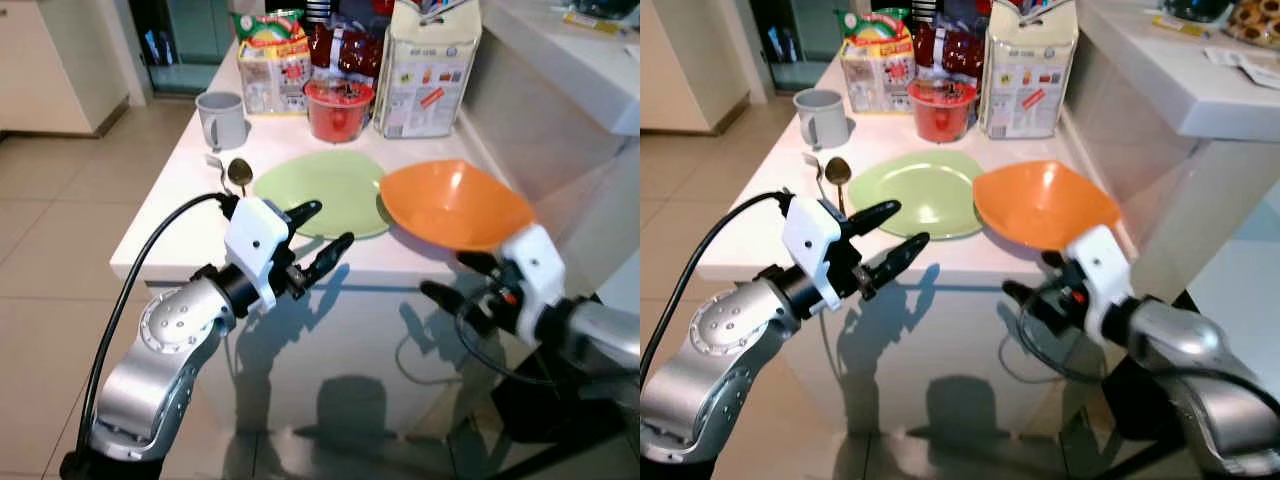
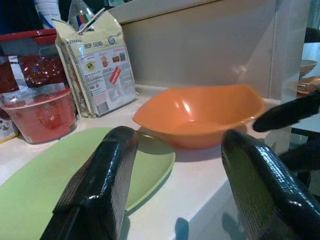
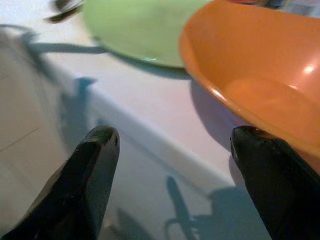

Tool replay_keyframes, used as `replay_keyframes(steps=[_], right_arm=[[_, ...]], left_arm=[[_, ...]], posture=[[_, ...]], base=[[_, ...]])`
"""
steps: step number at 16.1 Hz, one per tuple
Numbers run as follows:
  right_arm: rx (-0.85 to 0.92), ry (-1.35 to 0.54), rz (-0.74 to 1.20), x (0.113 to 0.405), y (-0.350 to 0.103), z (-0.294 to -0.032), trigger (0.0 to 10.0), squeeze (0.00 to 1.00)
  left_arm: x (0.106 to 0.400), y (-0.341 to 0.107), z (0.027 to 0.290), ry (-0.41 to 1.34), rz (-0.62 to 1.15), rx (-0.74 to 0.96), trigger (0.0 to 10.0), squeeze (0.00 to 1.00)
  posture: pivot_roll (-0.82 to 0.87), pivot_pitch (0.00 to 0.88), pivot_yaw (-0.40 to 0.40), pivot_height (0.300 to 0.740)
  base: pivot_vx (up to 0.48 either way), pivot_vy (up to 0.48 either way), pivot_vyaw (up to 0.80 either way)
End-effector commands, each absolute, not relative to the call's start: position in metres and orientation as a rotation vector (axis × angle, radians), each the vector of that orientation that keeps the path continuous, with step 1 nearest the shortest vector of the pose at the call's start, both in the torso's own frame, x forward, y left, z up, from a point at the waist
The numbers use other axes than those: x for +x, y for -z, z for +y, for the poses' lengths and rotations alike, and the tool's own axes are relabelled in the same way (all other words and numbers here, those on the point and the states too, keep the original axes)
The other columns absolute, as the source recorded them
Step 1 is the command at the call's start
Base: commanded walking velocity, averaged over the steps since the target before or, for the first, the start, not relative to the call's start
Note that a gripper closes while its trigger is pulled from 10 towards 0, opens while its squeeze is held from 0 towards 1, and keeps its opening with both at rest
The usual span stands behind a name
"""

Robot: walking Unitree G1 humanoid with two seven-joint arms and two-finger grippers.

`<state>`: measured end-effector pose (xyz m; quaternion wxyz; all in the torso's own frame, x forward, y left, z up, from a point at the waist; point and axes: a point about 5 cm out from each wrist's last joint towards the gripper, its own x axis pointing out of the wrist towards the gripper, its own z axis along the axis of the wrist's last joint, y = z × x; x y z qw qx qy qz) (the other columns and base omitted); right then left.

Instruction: Setting the table

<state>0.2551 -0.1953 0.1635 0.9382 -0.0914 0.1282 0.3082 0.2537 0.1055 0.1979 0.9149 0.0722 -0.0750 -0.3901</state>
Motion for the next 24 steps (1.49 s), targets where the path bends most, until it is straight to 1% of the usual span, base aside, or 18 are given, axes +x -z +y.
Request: replay_keyframes(steps=[1, 2, 7, 9, 10, 13, 14, 17, 21, 24], right_arm=[[-0.206, -0.572, 0.245, 0.265, -0.163, -0.197, 10.0, 0.00], [-0.197, -0.564, 0.240, 0.267, -0.162, -0.197, 10.0, 0.00], [-0.221, -0.401, 0.226, 0.310, -0.149, -0.200, 10.0, 0.00], [-0.228, -0.367, 0.217, 0.324, -0.146, -0.199, 10.0, 0.00], [-0.228, -0.319, 0.206, 0.336, -0.147, -0.199, 10.0, 0.00], [-0.184, -0.249, 0.189, 0.353, -0.145, -0.201, 10.0, 0.00], [-0.160, -0.234, 0.191, 0.356, -0.143, -0.201, 10.0, 0.00], [-0.174, -0.238, 0.210, 0.357, -0.137, -0.199, 10.0, 0.00], [-0.028, -0.264, 0.143, 0.352, -0.155, -0.194, 10.0, 0.00], [0.064, -0.298, 0.158, 0.340, -0.164, -0.189, 10.0, 0.00]], left_arm=[[0.253, -0.201, 0.105, 0.811, -0.161, 0.159, 10.0, 0.00], [0.253, -0.201, 0.105, 0.811, -0.161, 0.159, 10.0, 0.00], [0.256, -0.202, 0.103, 0.810, -0.158, 0.159, 10.0, 0.00], [0.257, -0.202, 0.103, 0.808, -0.159, 0.160, 10.0, 0.00], [0.258, -0.202, 0.104, 0.804, -0.162, 0.162, 10.0, 0.00], [0.259, -0.203, 0.104, 0.798, -0.164, 0.164, 10.0, 0.00], [0.259, -0.203, 0.104, 0.797, -0.164, 0.164, 10.0, 0.00], [0.258, -0.202, 0.104, 0.797, -0.162, 0.165, 10.0, 0.00], [0.258, -0.201, 0.102, 0.799, -0.162, 0.163, 10.0, 0.00], [0.256, -0.201, 0.100, 0.806, -0.159, 0.156, 10.0, 0.00]], posture=[[0.02, 0.000, -0.010, 0.740], [0.02, 0.000, -0.010, 0.740], [0.02, 0.000, -0.006, 0.740], [0.02, 0.000, -0.008, 0.740], [0.03, 0.000, -0.010, 0.740], [0.03, 0.000, -0.012, 0.740], [0.03, 0.000, -0.012, 0.740], [0.03, 0.000, -0.012, 0.740], [0.02, 0.000, -0.008, 0.740], [0.01, 0.000, -0.009, 0.740]], base=[[0.000, 0.000, 0.00], [0.000, 0.000, 0.00], [0.000, 0.000, 0.00], [0.000, 0.000, 0.00], [0.000, 0.000, 0.00], [0.000, 0.000, 0.00], [0.000, 0.000, 0.00], [0.000, 0.000, 0.00], [0.000, 0.000, 0.00], [0.000, 0.000, 0.00]])
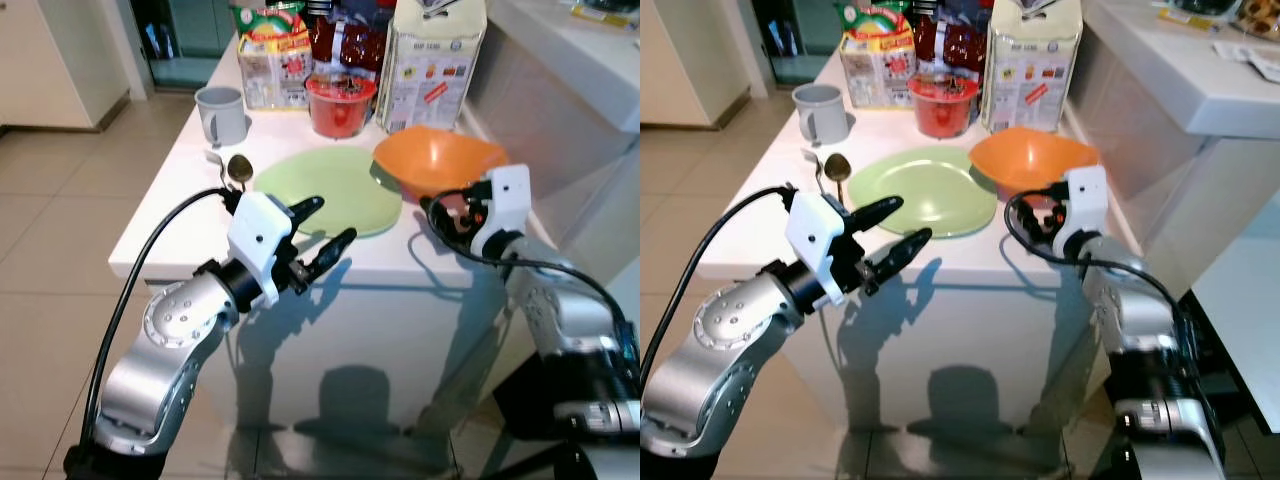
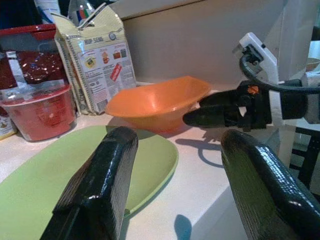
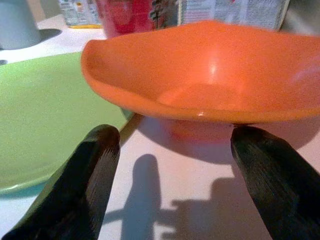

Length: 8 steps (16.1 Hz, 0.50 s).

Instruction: Setting the table

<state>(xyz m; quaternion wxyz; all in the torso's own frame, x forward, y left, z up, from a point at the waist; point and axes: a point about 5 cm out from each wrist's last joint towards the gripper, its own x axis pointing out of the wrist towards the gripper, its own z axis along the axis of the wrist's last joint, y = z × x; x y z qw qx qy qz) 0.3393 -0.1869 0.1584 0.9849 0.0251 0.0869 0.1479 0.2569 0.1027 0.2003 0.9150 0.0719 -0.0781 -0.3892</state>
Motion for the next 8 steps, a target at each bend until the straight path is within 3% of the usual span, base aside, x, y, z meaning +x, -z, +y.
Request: replay_keyframes(steps=[1, 6, 8], right_arm=[[0.080, -0.304, 0.166, 0.338, -0.165, -0.187, 10.0, 0.00], [0.127, -0.346, 0.298, 0.330, -0.153, -0.170, 10.0, 0.00], [0.261, -0.347, 0.312, 0.332, -0.159, -0.158, 10.0, 0.00]], left_arm=[[0.256, -0.200, 0.100, 0.807, -0.157, 0.154, 10.0, 0.00], [0.253, -0.198, 0.099, 0.809, -0.150, 0.148, 10.0, 0.00], [0.252, -0.197, 0.099, 0.806, -0.148, 0.146, 10.0, 0.00]], posture=[[0.01, 0.000, -0.010, 0.740], [0.01, 0.000, -0.022, 0.740], [0.01, 0.000, -0.028, 0.740]], base=[[0.000, 0.000, 0.00], [0.000, 0.000, 0.00], [0.000, 0.000, 0.00]])
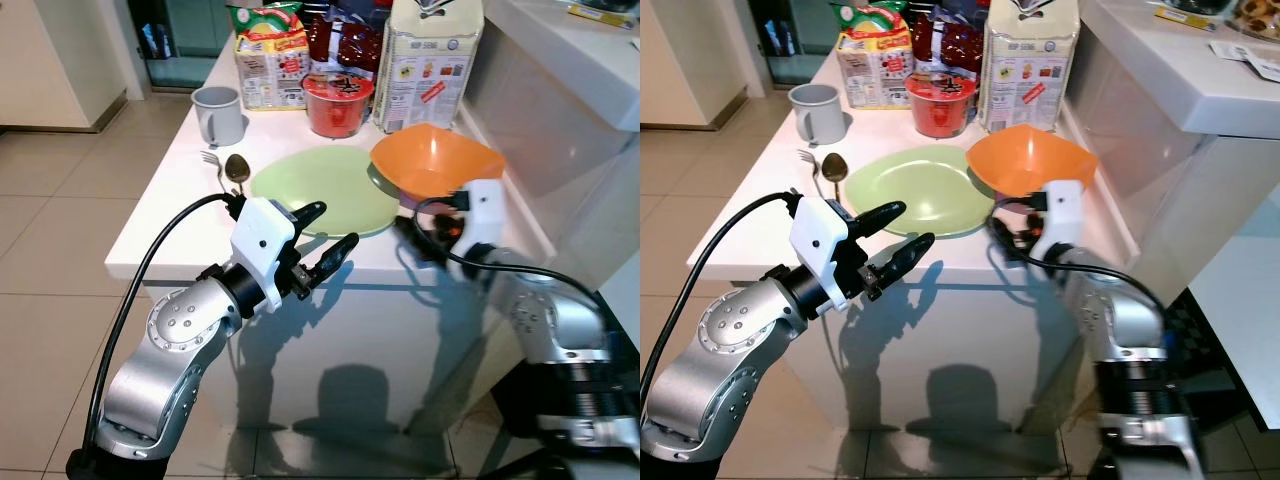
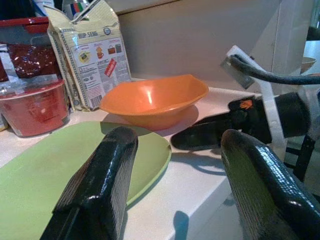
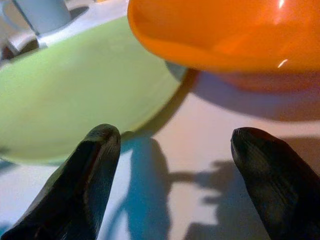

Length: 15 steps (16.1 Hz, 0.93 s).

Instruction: Setting the table

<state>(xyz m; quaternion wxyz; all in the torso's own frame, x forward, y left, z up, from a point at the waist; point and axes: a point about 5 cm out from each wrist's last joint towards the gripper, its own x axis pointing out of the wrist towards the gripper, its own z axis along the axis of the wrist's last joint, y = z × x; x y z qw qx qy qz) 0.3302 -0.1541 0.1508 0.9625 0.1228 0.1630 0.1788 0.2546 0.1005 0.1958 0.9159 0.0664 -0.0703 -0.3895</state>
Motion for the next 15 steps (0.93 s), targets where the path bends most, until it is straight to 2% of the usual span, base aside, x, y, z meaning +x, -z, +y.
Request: replay_keyframes(steps=[1, 2, 7, 8, 9, 15], right_arm=[[0.292, -0.339, 0.316, 0.334, -0.161, -0.157, 10.0, 0.48], [0.353, -0.323, 0.322, 0.337, -0.163, -0.155, 10.0, 1.00], [0.568, -0.203, 0.390, 0.352, -0.163, -0.148, 10.0, 0.98], [0.579, -0.201, 0.425, 0.357, -0.163, -0.141, 10.0, 0.09], [0.571, -0.207, 0.451, 0.360, -0.163, -0.136, 10.0, 0.00], [0.669, -0.263, 0.540, 0.374, -0.163, -0.106, 10.0, 0.00]], left_arm=[[0.252, -0.197, 0.099, 0.807, -0.147, 0.146, 10.0, 0.00], [0.251, -0.197, 0.097, 0.810, -0.147, 0.143, 10.0, 0.00], [0.247, -0.194, 0.097, 0.816, -0.137, 0.148, 10.0, 0.00], [0.247, -0.194, 0.098, 0.812, -0.137, 0.150, 10.0, 0.00], [0.247, -0.194, 0.099, 0.808, -0.136, 0.152, 10.0, 0.00], [0.245, -0.194, 0.102, 0.791, -0.135, 0.158, 10.0, 0.00]], posture=[[0.01, 0.000, -0.028, 0.740], [0.01, 0.000, -0.034, 0.740], [0.02, 0.000, -0.045, 0.740], [0.02, 0.000, -0.048, 0.740], [0.02, 0.000, -0.049, 0.740], [0.04, 0.000, -0.063, 0.740]], base=[[0.000, 0.000, 0.00], [0.000, 0.000, 0.00], [0.000, 0.000, 0.00], [0.000, 0.000, 0.00], [0.000, 0.000, 0.00], [0.000, 0.000, 0.00]])
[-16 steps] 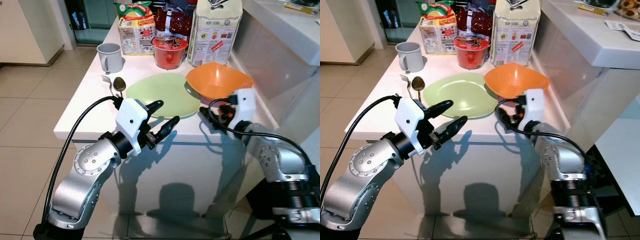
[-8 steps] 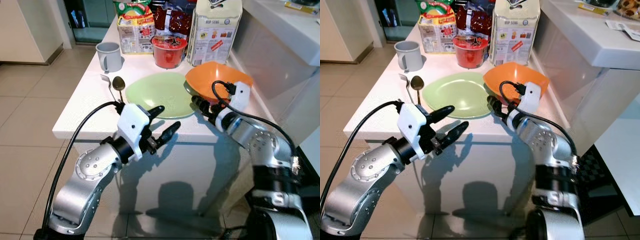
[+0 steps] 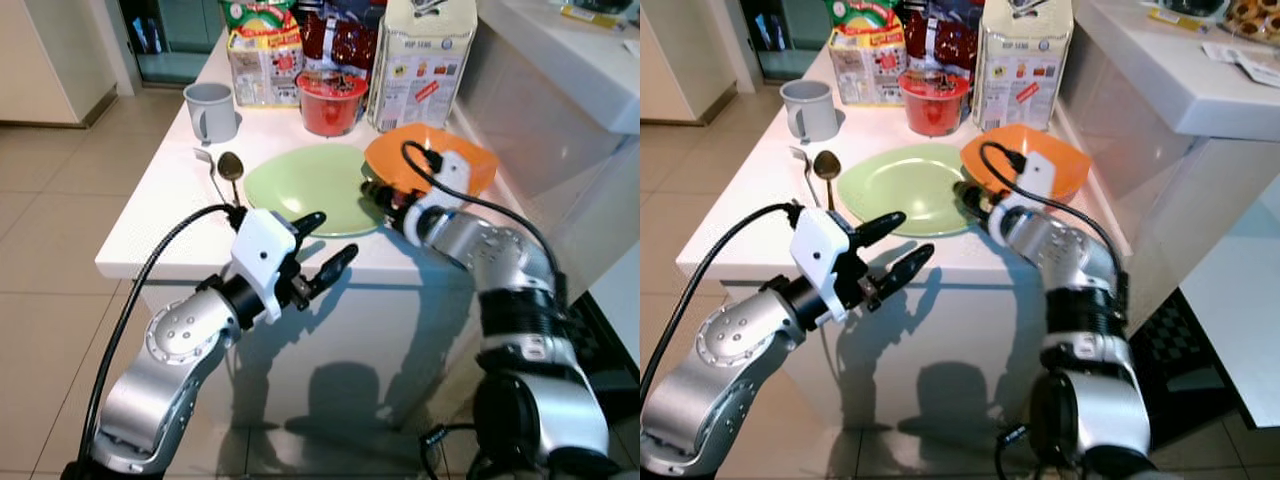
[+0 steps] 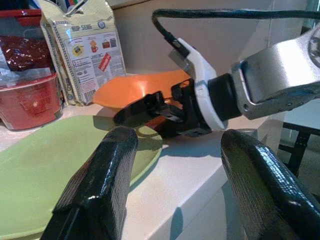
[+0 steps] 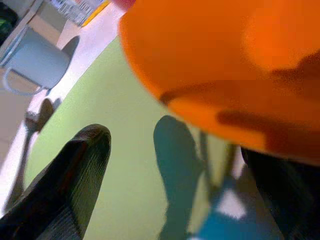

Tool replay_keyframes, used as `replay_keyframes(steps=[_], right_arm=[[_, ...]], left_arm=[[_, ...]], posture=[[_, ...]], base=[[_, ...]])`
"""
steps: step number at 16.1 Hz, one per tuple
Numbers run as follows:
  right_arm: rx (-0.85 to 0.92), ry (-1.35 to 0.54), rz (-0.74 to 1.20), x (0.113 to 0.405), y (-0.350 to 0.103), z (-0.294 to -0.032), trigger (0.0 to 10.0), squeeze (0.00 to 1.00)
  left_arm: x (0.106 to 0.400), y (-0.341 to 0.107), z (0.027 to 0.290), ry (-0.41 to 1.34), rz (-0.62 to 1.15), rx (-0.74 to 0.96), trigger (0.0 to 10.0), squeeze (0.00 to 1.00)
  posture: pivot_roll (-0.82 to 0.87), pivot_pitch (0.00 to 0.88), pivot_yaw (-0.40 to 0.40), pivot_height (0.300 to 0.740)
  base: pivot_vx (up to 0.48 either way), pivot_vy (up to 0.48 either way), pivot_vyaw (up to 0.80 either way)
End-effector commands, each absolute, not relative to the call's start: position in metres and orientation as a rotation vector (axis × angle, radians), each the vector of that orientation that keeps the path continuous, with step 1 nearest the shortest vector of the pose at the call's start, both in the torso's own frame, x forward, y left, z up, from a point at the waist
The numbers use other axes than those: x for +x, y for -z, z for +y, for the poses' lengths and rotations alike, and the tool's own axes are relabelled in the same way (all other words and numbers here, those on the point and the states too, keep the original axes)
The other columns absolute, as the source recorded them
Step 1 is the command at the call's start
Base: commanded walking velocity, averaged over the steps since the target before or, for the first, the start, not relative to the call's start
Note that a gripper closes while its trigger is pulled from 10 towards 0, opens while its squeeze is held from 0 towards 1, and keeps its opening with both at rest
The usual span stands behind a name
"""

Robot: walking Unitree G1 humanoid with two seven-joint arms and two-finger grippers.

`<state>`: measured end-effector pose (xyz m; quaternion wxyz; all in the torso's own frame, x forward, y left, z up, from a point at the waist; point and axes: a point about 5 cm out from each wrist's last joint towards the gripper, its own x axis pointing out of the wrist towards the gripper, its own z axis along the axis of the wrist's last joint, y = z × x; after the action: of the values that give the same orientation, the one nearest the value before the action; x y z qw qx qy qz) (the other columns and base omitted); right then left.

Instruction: Setting the table

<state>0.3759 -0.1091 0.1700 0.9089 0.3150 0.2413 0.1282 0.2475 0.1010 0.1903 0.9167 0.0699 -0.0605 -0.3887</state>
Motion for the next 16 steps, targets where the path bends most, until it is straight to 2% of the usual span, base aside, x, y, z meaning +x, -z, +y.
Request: replay_keyframes(steps=[1, 6, 7, 8, 9, 10, 16], right_arm=[[0.689, -0.271, 0.544, 0.375, -0.164, -0.104, 10.0, 0.00], [0.742, -0.296, 0.572, 0.377, -0.162, -0.099, 10.0, 0.00], [0.764, -0.291, 0.575, 0.377, -0.161, -0.099, 7.1, 0.00], [0.782, -0.284, 0.578, 0.377, -0.159, -0.101, 2.3, 0.00], [0.787, -0.282, 0.579, 0.377, -0.159, -0.101, 2.3, 0.00], [0.803, -0.280, 0.579, 0.377, -0.158, -0.102, 0.0, 0.00], [0.827, -0.255, 0.582, 0.376, -0.153, -0.107, 0.0, 0.00]], left_arm=[[0.245, -0.194, 0.103, 0.788, -0.135, 0.159, 10.0, 0.00], [0.245, -0.194, 0.103, 0.785, -0.132, 0.159, 10.0, 0.00], [0.245, -0.194, 0.103, 0.785, -0.131, 0.159, 10.0, 0.00], [0.245, -0.194, 0.103, 0.785, -0.130, 0.160, 10.0, 0.00], [0.245, -0.194, 0.103, 0.785, -0.130, 0.160, 10.0, 0.00], [0.245, -0.194, 0.103, 0.784, -0.130, 0.160, 10.0, 0.00], [0.247, -0.195, 0.103, 0.780, -0.132, 0.164, 10.0, 0.00]], posture=[[0.04, 0.000, -0.063, 0.740], [0.04, 0.000, -0.062, 0.740], [0.04, 0.000, -0.062, 0.740], [0.04, 0.000, -0.062, 0.740], [0.04, 0.000, -0.062, 0.740], [0.03, 0.000, -0.058, 0.740], [0.03, 0.000, -0.054, 0.740]], base=[[0.000, 0.000, 0.00], [0.000, 0.000, 0.00], [0.000, 0.000, 0.00], [0.000, 0.000, 0.00], [0.000, 0.000, 0.00], [0.000, 0.000, 0.00], [0.000, 0.000, 0.00]])
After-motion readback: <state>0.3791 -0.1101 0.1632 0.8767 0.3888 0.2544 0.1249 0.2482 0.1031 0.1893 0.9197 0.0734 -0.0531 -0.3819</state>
